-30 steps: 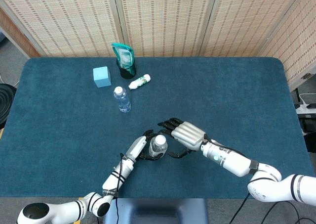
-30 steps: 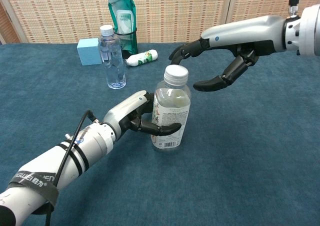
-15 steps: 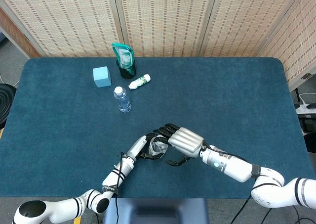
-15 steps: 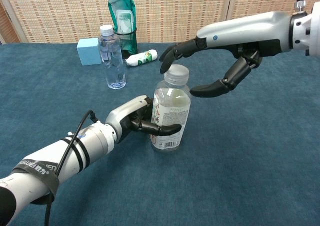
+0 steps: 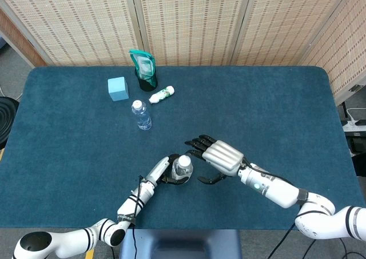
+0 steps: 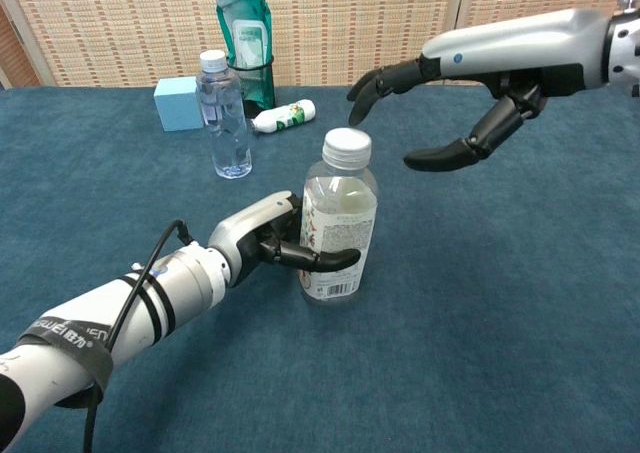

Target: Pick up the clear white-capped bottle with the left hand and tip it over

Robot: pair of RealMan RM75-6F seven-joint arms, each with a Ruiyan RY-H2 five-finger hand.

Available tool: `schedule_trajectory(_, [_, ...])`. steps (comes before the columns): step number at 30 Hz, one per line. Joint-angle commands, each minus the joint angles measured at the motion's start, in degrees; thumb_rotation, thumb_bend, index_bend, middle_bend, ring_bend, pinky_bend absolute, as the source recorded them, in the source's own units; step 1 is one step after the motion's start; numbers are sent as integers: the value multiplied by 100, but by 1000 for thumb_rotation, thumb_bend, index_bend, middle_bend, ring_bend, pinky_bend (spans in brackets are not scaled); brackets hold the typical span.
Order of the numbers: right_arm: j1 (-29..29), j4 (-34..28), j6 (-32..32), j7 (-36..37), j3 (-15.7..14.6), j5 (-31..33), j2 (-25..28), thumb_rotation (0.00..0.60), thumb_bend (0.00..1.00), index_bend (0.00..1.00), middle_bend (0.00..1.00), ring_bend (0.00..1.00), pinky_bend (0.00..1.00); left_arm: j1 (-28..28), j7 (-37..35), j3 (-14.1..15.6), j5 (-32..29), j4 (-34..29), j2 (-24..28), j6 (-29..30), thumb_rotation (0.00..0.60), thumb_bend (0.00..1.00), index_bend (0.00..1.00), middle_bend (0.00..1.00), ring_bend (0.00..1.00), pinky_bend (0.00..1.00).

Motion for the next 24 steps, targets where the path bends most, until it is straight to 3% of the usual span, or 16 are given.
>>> schedule_trajectory(1, [7,6,-58,4,-49,33,6,323,313,172,0,0,0,-14,8,8,4,17,-7,-24,600,961,749,914,447,129])
schedule_trajectory(8, [30,80,-64,45,-56,45,-26,323,312,172,0,0,0,-18,-11,46,34,78,-44,-34,600,958,750,913,447,136])
schedule_trajectory(17, [24,119,-52,94,-80,67,-34,323,313,172,0,0,0,-34,-28,24,37,107,-55,-33,600,958,750,913,447,306])
schedule_trajectory(24, [79,73,-73,150,-67,8,-63,323,312,171,0,0,0,-49,-40,37,70,113,-69,-30,600,956,750,912,448,321])
